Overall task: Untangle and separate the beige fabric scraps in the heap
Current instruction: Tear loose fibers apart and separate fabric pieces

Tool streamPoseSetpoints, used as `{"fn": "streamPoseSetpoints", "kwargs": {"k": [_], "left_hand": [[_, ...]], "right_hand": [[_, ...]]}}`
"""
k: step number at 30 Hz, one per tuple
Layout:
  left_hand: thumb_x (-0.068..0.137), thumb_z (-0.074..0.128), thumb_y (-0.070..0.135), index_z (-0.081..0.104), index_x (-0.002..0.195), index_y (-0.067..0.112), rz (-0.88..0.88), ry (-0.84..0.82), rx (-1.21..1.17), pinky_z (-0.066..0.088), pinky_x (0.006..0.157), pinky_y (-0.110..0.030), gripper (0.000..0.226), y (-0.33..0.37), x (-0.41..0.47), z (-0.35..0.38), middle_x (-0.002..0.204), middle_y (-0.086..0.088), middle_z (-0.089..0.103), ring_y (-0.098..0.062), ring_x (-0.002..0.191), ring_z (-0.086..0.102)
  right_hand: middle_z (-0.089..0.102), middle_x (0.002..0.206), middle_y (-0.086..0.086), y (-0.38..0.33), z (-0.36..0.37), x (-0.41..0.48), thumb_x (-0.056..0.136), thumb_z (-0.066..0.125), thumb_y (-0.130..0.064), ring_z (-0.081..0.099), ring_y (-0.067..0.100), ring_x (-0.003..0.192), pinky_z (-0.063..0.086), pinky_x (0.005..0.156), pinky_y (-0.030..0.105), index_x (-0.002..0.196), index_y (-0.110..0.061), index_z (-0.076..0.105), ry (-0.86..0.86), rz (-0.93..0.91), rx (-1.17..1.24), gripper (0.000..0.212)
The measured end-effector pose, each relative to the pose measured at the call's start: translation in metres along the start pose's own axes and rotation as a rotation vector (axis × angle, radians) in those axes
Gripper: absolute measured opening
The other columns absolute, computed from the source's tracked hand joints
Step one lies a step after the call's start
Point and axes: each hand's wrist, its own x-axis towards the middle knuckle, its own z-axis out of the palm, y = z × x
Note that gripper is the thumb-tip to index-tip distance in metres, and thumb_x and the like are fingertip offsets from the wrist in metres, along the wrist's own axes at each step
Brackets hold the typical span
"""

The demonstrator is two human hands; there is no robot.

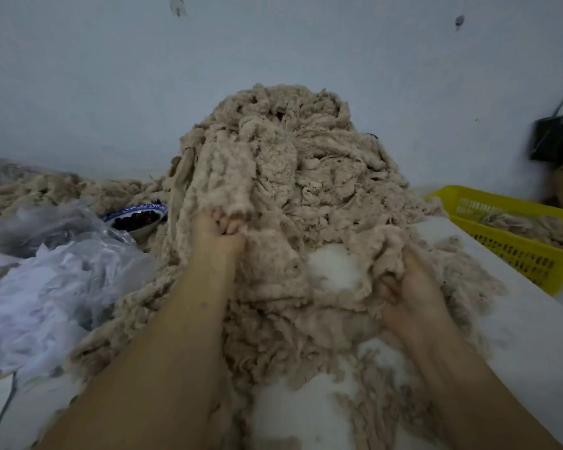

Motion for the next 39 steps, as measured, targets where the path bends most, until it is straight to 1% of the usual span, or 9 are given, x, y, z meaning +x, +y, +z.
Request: {"fn": "streamPoseSetpoints", "kwargs": {"k": [7,10,14,17,21,30,33,37,39], "left_hand": [[0.077,0.045,0.085,0.066,0.126,0.018,-0.145,-0.422,1.053,0.051,0.088,-0.025,0.085,-0.057,-0.058,-0.017,0.118,0.002,0.071,-0.012,0.106,0.067],[0.069,0.046,0.092,0.071,0.111,0.040,-0.072,-0.678,1.536,0.052,0.083,-0.016,0.072,-0.077,-0.083,-0.025,0.106,0.024,0.071,0.007,0.098,0.065],[0.086,0.065,0.062,0.057,0.073,0.020,0.066,-0.791,1.886,0.042,0.059,-0.023,0.045,-0.075,-0.074,-0.035,0.062,0.018,0.054,-0.001,0.060,0.052],[0.092,0.066,0.047,0.044,0.062,0.019,0.018,-0.778,1.968,0.031,0.046,-0.020,0.046,-0.070,-0.071,-0.044,0.044,0.018,0.040,0.000,0.043,0.041],[0.092,0.062,0.023,0.065,0.082,0.022,0.480,-0.401,2.112,0.044,0.062,-0.027,0.010,-0.049,-0.050,-0.048,0.072,0.006,0.061,-0.021,0.076,0.062],[0.101,0.054,0.033,0.068,0.108,0.011,0.504,0.322,1.535,0.049,0.078,-0.032,0.028,0.015,-0.009,-0.058,0.112,-0.014,0.069,-0.034,0.104,0.063],[0.095,0.060,0.047,0.066,0.085,0.026,0.369,-0.015,1.658,0.046,0.054,-0.022,0.023,-0.003,-0.026,-0.044,0.093,0.003,0.072,-0.013,0.070,0.065],[0.084,0.051,0.075,0.072,0.084,0.024,0.318,-0.541,1.840,0.040,0.052,-0.010,0.055,-0.053,-0.060,-0.026,0.079,0.004,0.066,0.005,0.061,0.057],[0.072,0.046,0.087,0.075,0.074,0.032,0.282,-0.541,1.653,0.041,0.056,-0.003,0.062,-0.060,-0.075,-0.026,0.074,0.014,0.071,0.012,0.065,0.061]], "right_hand": [[0.060,0.058,-0.004,0.016,0.007,-0.004,0.100,0.050,-0.034,0.046,0.006,0.039,0.038,0.036,0.018,0.132,-0.010,0.053,-0.196,0.008,-0.116,0.040],[0.074,0.111,0.011,0.013,0.009,-0.006,0.085,0.061,-0.040,0.073,0.026,0.097,0.062,0.076,0.038,0.136,-0.011,0.055,-0.252,0.039,-0.104,0.059],[0.068,0.125,0.013,0.005,0.002,0.000,0.096,0.052,-0.043,0.068,0.029,0.112,0.058,0.089,0.046,0.136,-0.013,0.056,-0.204,0.066,0.021,0.050],[0.069,0.125,0.011,0.001,0.002,0.004,0.100,0.045,-0.044,0.068,0.027,0.112,0.052,0.097,0.049,0.139,-0.017,0.054,-0.171,0.068,0.033,0.048],[0.058,0.057,-0.002,0.005,0.000,0.007,0.107,0.038,-0.028,0.046,0.006,0.040,0.040,0.037,0.020,0.128,-0.020,0.047,-0.013,0.070,0.167,0.024],[0.047,0.044,-0.007,0.000,-0.012,0.013,0.106,0.043,-0.025,0.035,0.003,0.030,0.025,0.029,0.015,0.103,-0.022,0.055,0.144,-0.031,-0.191,0.012],[0.059,0.057,-0.007,0.007,-0.005,0.016,0.105,0.048,-0.025,0.048,0.003,0.041,0.035,0.036,0.017,0.124,-0.021,0.056,0.117,-0.025,-0.140,0.021],[0.060,0.132,-0.011,0.027,0.006,0.001,0.096,0.060,-0.041,0.061,0.006,0.112,0.049,0.099,0.037,0.142,-0.029,0.050,-0.077,-0.091,-0.334,0.048],[0.062,0.116,-0.026,0.024,0.005,-0.007,0.096,0.059,-0.045,0.059,-0.006,0.102,0.048,0.095,0.033,0.123,-0.048,0.061,-0.118,-0.227,-0.527,0.028]]}}
